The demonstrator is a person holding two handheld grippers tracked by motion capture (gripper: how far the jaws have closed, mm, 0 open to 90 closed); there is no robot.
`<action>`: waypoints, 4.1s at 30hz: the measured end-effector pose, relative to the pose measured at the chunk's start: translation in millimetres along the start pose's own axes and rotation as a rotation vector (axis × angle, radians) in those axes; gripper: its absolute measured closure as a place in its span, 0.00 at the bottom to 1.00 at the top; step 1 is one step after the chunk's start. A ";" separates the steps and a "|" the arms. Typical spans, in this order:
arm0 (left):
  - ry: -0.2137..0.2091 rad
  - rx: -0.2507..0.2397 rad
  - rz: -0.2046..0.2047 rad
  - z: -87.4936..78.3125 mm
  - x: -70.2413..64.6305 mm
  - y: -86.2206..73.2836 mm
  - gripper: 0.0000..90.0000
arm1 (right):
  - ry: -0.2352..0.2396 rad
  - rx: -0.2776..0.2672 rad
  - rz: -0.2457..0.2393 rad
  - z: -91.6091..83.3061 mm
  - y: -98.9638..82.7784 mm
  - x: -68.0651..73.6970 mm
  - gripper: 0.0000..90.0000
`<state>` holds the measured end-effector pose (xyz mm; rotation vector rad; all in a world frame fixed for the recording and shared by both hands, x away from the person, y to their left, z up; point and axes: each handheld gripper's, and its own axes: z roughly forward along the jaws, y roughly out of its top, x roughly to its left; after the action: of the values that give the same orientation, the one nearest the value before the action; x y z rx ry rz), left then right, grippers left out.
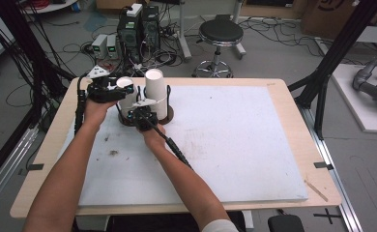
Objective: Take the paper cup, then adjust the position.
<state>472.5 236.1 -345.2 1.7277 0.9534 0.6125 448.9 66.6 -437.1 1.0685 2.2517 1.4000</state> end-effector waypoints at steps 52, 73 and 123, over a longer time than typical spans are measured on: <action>-0.179 -0.191 -0.024 -92.7 -83.9 -4.5 0.39 | 0.165 0.053 -0.171 -230.2 -43.9 -123.9 0.24; -0.260 -0.129 0.035 -67.7 -114.6 -28.1 0.39 | 0.047 -0.015 -0.128 -274.4 -86.0 -168.6 0.23; -0.569 -0.083 0.097 -36.1 -176.1 -44.2 0.39 | 0.446 -0.089 -0.243 -223.4 -74.5 -86.1 0.22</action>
<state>333.1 116.4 -367.0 1.7419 0.4396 0.1917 345.8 -159.6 -403.7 0.4626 2.4781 1.7410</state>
